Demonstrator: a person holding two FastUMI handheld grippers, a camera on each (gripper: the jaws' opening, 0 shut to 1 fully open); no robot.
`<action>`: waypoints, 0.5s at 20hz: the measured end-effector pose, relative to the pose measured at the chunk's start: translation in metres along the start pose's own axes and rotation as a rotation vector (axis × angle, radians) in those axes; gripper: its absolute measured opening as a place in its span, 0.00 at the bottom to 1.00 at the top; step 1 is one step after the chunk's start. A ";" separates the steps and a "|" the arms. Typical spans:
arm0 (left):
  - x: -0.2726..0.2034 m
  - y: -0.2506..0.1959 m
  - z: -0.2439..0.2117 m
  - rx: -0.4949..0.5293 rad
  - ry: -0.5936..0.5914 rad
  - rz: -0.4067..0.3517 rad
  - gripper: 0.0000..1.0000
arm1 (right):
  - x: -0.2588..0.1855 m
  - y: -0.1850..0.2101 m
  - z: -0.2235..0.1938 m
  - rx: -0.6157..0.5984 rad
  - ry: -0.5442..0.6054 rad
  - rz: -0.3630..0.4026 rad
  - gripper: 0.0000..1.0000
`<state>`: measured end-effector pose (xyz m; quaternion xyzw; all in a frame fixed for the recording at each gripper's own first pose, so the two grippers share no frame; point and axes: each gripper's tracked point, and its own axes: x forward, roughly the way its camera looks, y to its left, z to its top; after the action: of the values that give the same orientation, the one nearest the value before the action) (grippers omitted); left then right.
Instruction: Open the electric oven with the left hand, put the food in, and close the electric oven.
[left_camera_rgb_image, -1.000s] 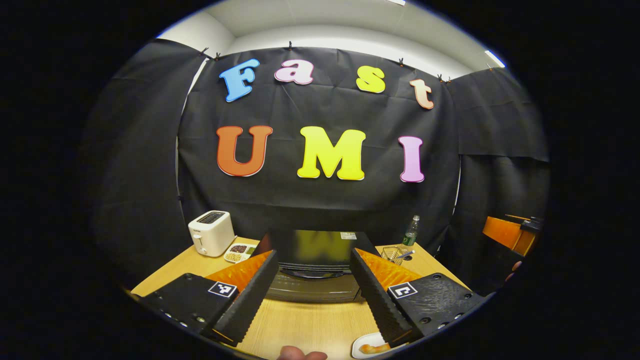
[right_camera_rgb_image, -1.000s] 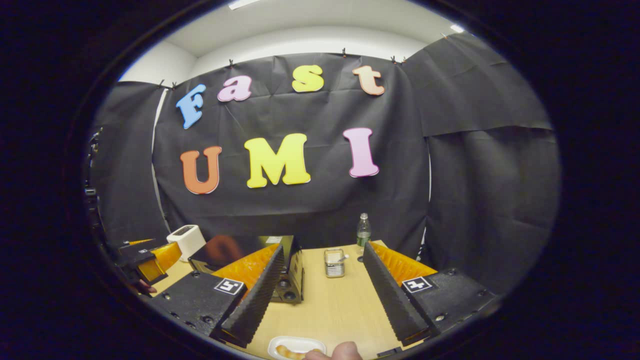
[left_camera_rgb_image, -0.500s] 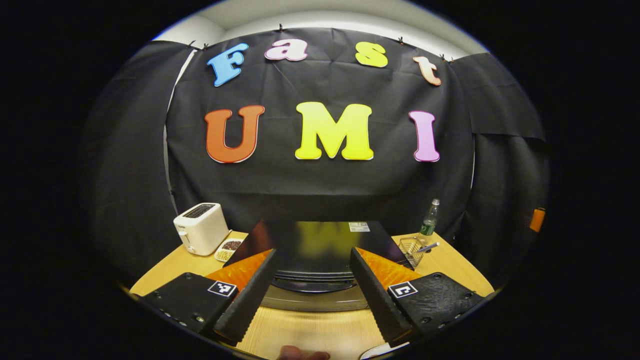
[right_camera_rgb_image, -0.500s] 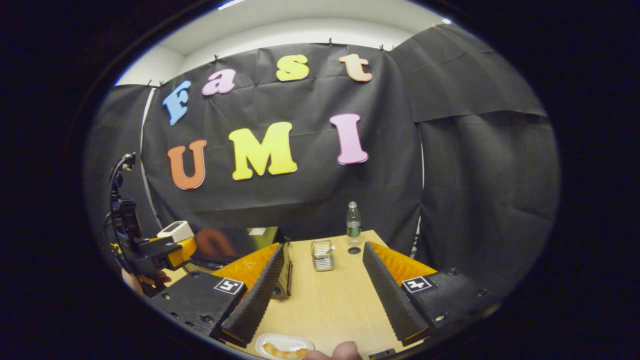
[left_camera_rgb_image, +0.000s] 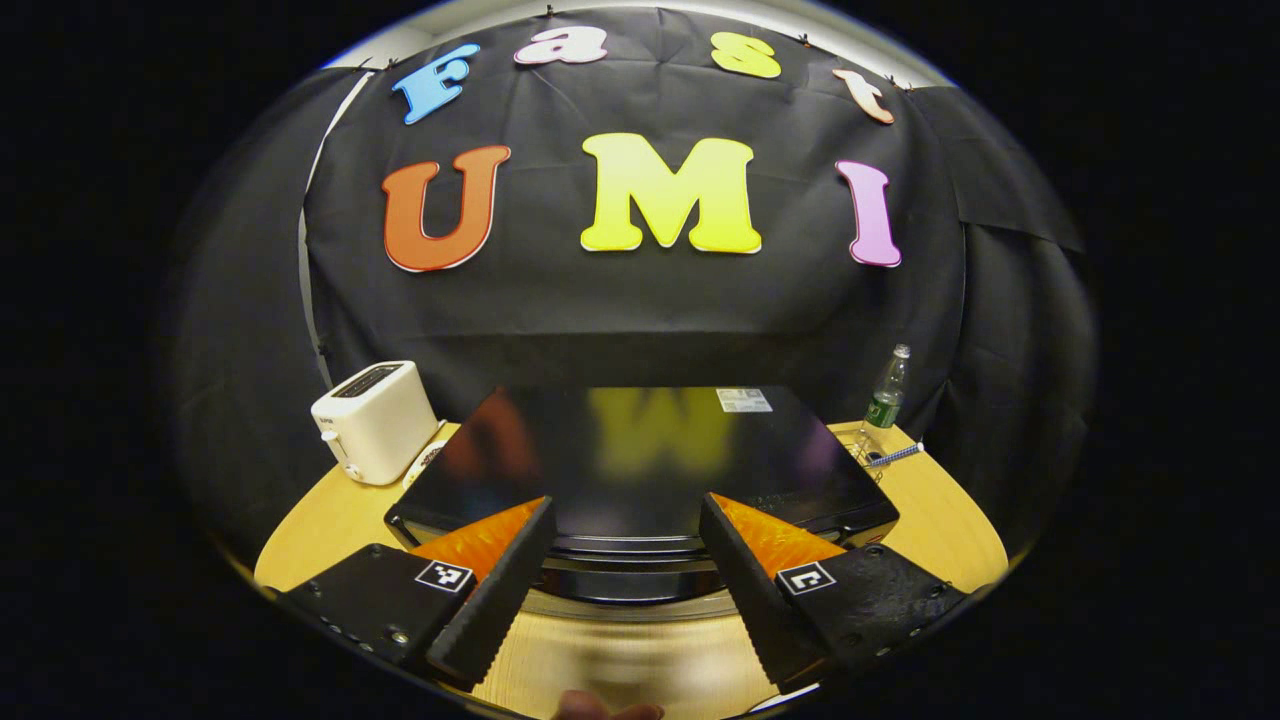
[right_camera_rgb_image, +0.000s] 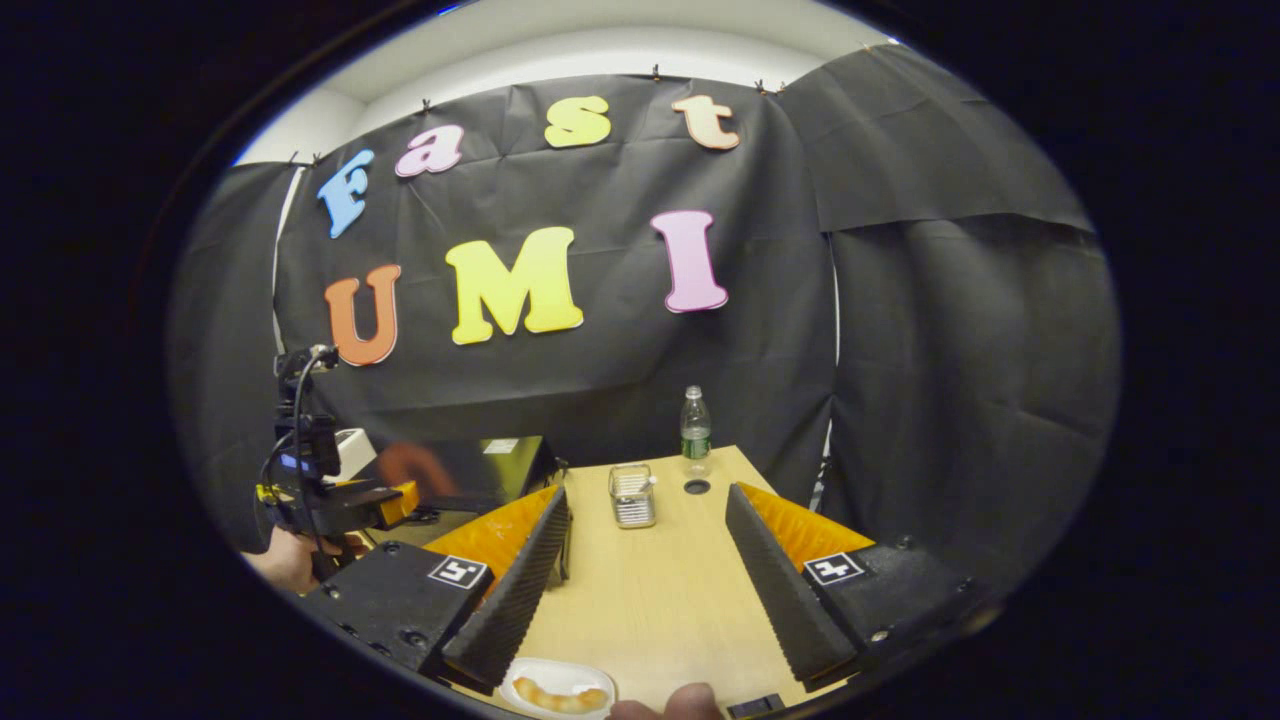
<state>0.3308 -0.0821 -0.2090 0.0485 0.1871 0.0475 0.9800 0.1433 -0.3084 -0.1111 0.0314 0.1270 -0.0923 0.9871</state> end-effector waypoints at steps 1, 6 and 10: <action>0.001 0.002 -0.005 0.006 0.008 0.004 0.95 | 0.000 0.000 0.000 -0.003 -0.001 -0.002 0.96; 0.000 0.002 -0.010 0.023 0.018 -0.001 0.96 | -0.003 0.008 0.000 -0.001 -0.002 -0.011 0.96; -0.002 0.002 -0.011 0.018 0.027 -0.012 0.97 | -0.009 0.018 0.001 -0.002 -0.007 -0.009 0.96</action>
<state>0.3250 -0.0795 -0.2179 0.0553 0.2008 0.0404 0.9772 0.1382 -0.2896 -0.1068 0.0293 0.1237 -0.0966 0.9872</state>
